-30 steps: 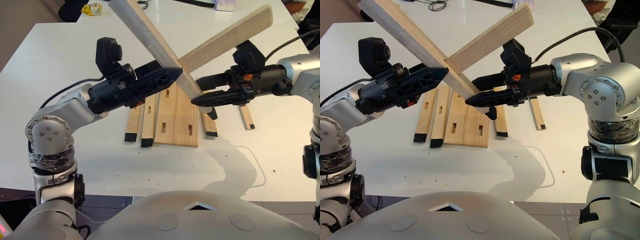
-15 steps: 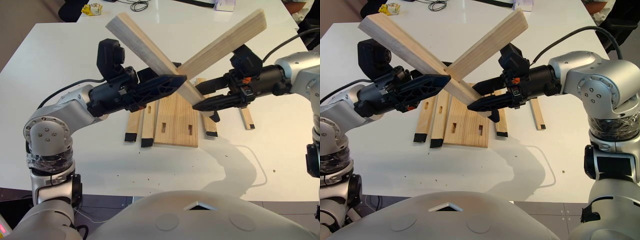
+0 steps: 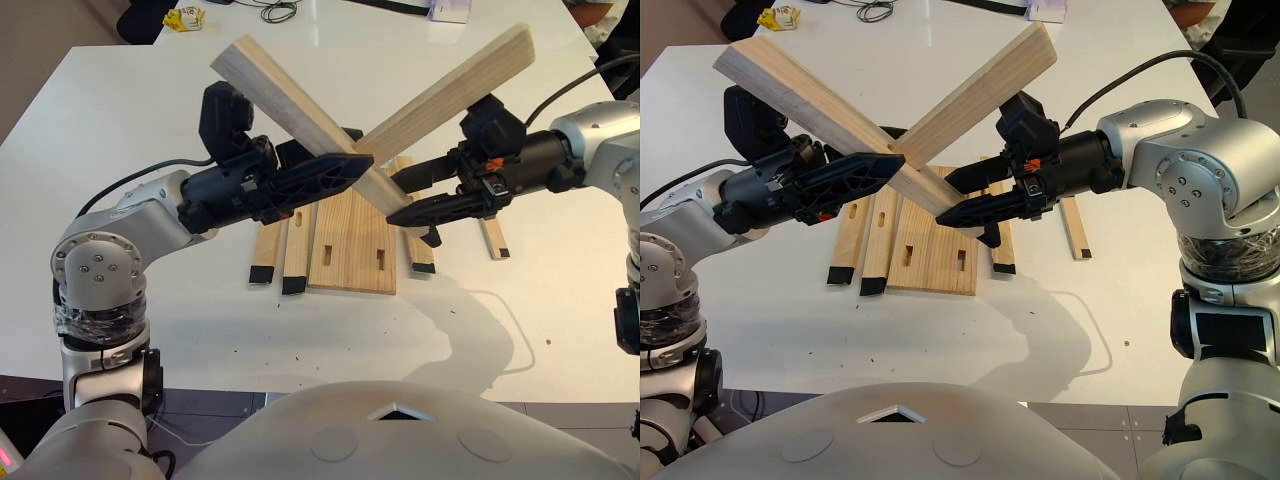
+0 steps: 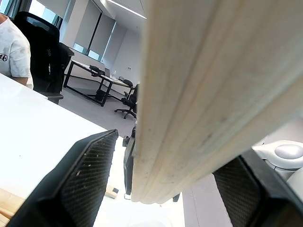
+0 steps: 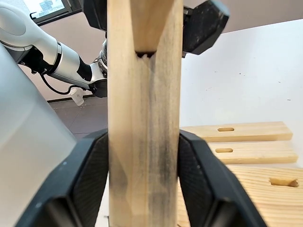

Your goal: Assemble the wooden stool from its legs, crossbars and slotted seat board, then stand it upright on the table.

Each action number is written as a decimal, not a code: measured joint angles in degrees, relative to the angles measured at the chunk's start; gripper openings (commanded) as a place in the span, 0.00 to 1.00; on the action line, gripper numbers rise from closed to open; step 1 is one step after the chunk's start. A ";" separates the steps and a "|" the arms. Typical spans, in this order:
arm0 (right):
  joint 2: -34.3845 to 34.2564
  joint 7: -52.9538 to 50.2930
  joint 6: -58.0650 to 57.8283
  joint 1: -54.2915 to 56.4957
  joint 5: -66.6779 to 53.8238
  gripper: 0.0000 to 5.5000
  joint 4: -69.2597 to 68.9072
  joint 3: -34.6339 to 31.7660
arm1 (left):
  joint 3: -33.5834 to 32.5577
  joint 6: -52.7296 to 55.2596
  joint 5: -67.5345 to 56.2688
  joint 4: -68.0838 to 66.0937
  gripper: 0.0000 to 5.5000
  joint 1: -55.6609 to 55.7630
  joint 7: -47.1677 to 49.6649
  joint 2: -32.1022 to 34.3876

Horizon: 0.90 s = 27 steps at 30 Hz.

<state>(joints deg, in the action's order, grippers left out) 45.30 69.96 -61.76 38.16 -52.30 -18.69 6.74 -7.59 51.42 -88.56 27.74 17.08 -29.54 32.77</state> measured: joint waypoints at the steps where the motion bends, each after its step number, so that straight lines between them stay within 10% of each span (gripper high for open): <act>1: -0.01 -0.02 0.00 0.00 0.00 0.38 0.00 0.00 | 0.00 -0.04 -0.01 0.03 0.53 0.00 -0.27 0.01; 27: 0.52 2.94 3.46 0.93 2.43 0.44 1.12 2.24 | -0.91 -0.66 0.86 1.19 0.42 -1.50 -1.76 -0.69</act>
<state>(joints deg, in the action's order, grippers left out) 45.82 72.90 -58.29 39.09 -49.87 -17.57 8.98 -8.51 50.76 -87.70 28.93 15.59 -31.29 32.08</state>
